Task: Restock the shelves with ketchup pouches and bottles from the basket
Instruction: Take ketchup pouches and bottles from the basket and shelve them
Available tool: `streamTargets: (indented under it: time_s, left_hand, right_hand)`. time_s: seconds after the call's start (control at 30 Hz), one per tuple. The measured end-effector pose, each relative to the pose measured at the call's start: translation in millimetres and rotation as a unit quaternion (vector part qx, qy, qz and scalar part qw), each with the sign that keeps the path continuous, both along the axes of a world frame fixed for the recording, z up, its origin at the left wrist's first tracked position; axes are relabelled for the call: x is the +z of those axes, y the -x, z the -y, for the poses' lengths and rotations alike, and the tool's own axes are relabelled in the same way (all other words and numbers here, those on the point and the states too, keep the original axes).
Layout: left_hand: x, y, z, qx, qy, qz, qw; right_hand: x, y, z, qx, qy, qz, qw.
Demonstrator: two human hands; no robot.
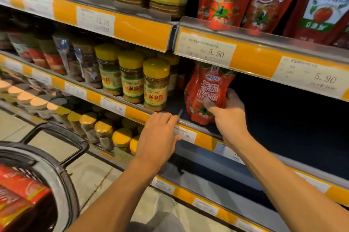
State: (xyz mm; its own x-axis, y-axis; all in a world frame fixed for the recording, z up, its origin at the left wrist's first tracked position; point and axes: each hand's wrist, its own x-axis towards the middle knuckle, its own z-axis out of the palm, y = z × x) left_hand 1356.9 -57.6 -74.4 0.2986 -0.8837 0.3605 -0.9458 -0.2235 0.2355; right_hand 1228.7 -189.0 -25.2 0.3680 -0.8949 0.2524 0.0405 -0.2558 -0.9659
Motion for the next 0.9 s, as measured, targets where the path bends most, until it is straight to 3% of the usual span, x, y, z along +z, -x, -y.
streamTargets:
  time_s: [0.2, 0.5, 0.77, 0.83, 0.9]
  left_hand:
    - [-6.0, -4.3, 10.0, 0.028, 0.046, 0.042, 0.998]
    - [-10.7, -8.9, 13.1, 0.032, 0.07, 0.014, 0.997]
    - [-18.5, -11.5, 12.7, 0.032, 0.098, 0.001, 0.995]
    - [-19.9, -12.7, 12.7, 0.029, 0.106, 0.003, 0.994]
    - [-21.2, -13.9, 13.2, 0.028, 0.114, 0.014, 0.993]
  right_hand:
    - [-12.9, 0.7, 4.5, -0.017, 0.017, -0.088, 0.996]
    - [-11.2, -13.5, 20.4, -0.064, 0.054, -0.219, 0.972]
    - [-10.2, -19.6, 18.2, -0.108, 0.044, -0.231, 0.966]
    - [-10.8, -8.2, 5.0, -0.136, 0.096, -0.211, 0.963]
    - [-12.6, 3.0, -12.0, -0.132, 0.209, -0.224, 0.943]
